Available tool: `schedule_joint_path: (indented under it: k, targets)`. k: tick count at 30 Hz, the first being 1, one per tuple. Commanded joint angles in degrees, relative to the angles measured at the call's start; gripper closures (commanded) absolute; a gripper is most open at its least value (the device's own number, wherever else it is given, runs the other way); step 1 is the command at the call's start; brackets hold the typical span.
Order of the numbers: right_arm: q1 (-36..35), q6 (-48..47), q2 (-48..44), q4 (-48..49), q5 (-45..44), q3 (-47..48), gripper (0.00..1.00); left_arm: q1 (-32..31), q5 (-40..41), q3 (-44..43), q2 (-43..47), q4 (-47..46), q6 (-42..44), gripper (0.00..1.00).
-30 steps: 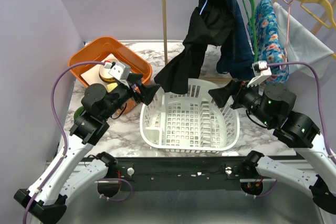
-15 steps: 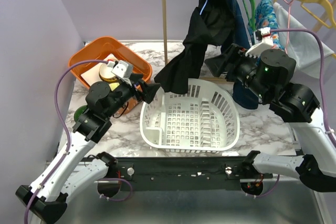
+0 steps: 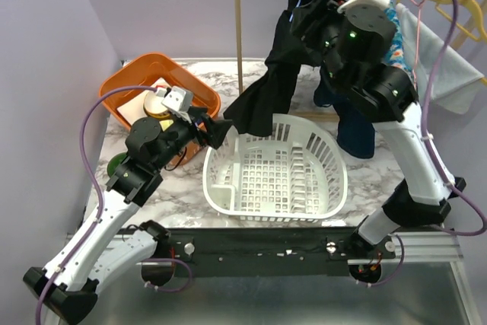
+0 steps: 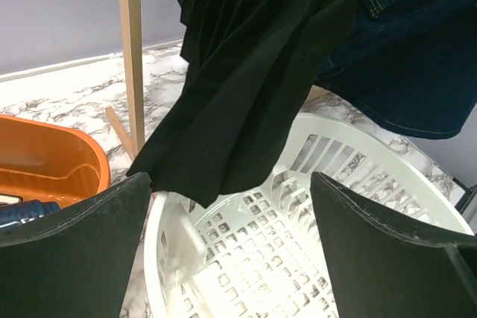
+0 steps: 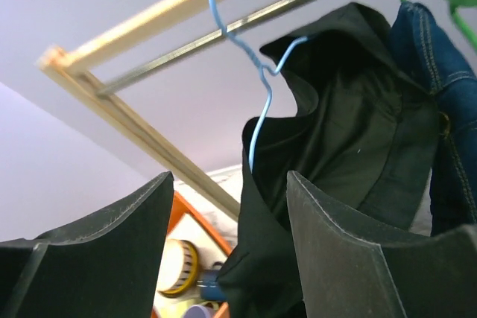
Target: Remove the skirt from the hanger
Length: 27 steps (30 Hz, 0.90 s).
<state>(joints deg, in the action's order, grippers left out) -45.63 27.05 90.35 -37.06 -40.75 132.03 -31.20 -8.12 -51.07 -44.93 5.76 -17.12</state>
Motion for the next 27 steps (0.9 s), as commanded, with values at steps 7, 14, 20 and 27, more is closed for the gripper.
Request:
schedule_joint_path:
  k: [7, 14, 20, 27]
  targets:
    - [0.27, -1.57, -1.75, 0.59, 3.92, -5.37, 0.31, 0.18, 9.88, -20.58, -8.67, 7.83, 0.42, 0.07]
    - [0.27, -2.34, -18.43, 1.45, 21.75, -25.57, 0.22, -1.23, 8.83, -48.66, -26.69, 12.52, 4.64, 0.2]
    - [0.19, -4.99, -35.92, 4.01, 26.69, -40.78, 0.16, -9.55, 9.77, -58.36, -37.33, 12.35, 16.74, 0.27]
    - [0.19, -6.48, -49.03, 7.78, 26.78, -49.93, 0.1, -14.4, 15.12, -58.78, -44.61, 8.73, 20.9, 0.23]
